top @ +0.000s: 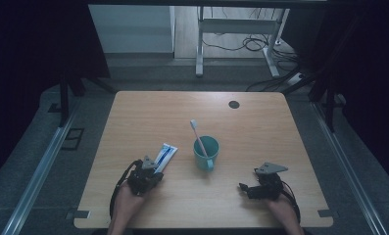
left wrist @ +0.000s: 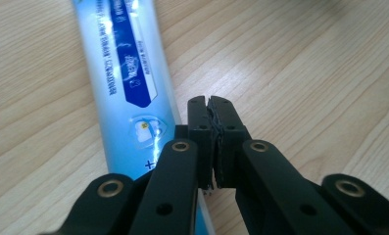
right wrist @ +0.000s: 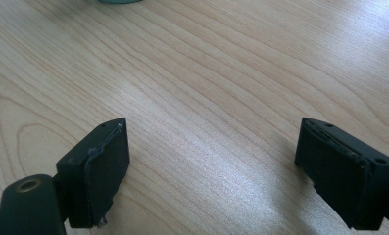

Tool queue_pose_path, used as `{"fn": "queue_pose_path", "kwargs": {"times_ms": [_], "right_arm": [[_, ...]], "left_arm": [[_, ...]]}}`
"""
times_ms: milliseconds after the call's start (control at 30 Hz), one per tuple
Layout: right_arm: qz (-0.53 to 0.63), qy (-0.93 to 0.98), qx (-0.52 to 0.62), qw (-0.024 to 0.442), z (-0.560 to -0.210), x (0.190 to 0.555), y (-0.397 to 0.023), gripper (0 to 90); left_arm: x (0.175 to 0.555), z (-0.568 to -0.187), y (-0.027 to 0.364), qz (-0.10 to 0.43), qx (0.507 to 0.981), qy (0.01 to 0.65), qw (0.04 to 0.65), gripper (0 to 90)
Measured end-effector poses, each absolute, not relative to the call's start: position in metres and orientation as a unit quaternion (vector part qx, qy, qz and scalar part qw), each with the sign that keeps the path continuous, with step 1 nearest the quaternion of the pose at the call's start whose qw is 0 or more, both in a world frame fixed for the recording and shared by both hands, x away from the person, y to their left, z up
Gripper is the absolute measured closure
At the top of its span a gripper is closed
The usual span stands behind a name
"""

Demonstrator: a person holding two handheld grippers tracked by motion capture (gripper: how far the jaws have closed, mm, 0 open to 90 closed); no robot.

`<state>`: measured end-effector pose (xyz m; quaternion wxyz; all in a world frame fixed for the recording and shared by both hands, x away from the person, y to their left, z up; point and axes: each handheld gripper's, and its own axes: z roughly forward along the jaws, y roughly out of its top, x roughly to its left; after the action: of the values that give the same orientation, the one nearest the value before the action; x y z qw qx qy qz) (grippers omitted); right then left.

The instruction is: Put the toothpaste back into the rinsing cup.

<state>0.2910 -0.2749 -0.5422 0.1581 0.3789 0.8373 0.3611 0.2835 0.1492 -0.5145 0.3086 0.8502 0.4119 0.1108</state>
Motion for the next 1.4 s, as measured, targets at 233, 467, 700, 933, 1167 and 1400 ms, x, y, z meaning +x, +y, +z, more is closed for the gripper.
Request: {"fn": "queue_pose_path", "kwargs": {"times_ms": [233, 467, 700, 933, 1167, 1400], "right_arm": [[0.361, 0.837, 0.379, 0.158, -0.542, 0.291, -0.275, 12.7], [0.361, 0.837, 0.38, 0.159, -0.542, 0.291, -0.275, 12.8], [0.361, 0.837, 0.38, 0.158, -0.542, 0.291, -0.275, 12.7], [0.361, 0.837, 0.379, 0.158, -0.542, 0.291, -0.275, 12.7], [0.36, 0.838, 0.379, 0.159, -0.542, 0.291, -0.275, 12.7], [0.36, 0.838, 0.379, 0.159, -0.542, 0.291, -0.275, 12.8]], "left_arm": [[0.284, -0.514, 0.149, 0.111, 0.851, 0.409, 0.309, 85.3], [0.283, -0.507, 0.152, 0.125, 0.845, 0.409, 0.321, 77.7], [0.283, -0.501, 0.158, 0.138, 0.835, 0.421, 0.328, 62.7], [0.286, -0.503, 0.162, 0.146, 0.832, 0.435, 0.312, 48.7], [0.293, -0.508, 0.161, 0.133, 0.84, 0.444, 0.282, 37.2], [0.303, -0.506, 0.158, 0.108, 0.851, 0.451, 0.246, 28.8]]}}
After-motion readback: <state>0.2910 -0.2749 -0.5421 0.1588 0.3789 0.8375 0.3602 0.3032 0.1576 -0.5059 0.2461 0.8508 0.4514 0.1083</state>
